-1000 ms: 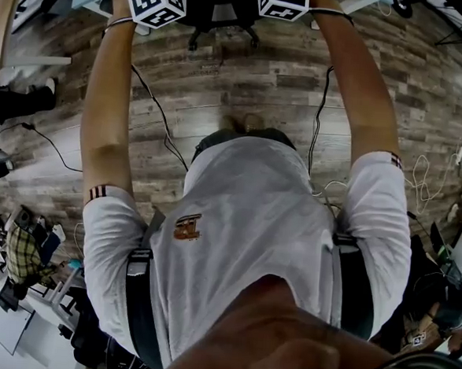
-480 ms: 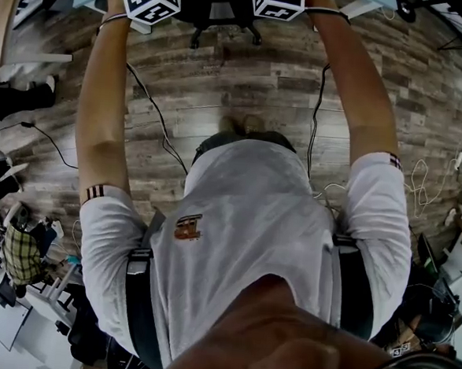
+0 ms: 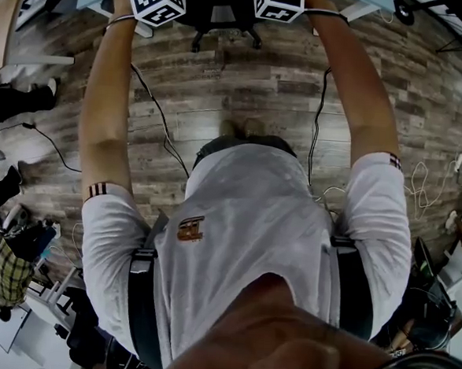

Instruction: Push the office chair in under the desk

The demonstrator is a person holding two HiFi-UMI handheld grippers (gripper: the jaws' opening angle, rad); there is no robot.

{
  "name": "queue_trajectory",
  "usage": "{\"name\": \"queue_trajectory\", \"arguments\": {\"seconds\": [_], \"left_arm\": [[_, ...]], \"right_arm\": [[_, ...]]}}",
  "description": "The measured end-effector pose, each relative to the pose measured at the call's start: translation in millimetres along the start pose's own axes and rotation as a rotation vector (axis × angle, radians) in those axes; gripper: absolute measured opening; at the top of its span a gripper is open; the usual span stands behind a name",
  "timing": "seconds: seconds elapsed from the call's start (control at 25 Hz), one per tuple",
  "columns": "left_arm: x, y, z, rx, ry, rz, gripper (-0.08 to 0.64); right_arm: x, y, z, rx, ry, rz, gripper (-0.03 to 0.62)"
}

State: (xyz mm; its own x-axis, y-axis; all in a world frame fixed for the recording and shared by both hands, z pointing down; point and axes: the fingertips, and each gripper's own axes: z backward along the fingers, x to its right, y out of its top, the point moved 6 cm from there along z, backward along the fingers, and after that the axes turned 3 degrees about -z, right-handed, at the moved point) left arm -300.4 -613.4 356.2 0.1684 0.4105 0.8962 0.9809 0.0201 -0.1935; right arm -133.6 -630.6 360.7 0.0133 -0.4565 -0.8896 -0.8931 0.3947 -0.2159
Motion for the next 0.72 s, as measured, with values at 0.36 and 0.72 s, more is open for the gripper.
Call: {"name": "queue_trajectory", "arguments": {"seconds": [0.36, 0.72], "left_arm": [[7.4, 7.7, 33.9, -0.005, 0.0, 0.028, 0.341], [8.0, 37.7, 109.8, 0.163, 0.058, 0.296, 0.339]], "right_arm": [[-7.0, 0.9, 39.1, 0.012, 0.006, -0.017, 0.262], [-4.3, 20.7, 118.8, 0.166, -0.028, -0.306, 0.261]]}}
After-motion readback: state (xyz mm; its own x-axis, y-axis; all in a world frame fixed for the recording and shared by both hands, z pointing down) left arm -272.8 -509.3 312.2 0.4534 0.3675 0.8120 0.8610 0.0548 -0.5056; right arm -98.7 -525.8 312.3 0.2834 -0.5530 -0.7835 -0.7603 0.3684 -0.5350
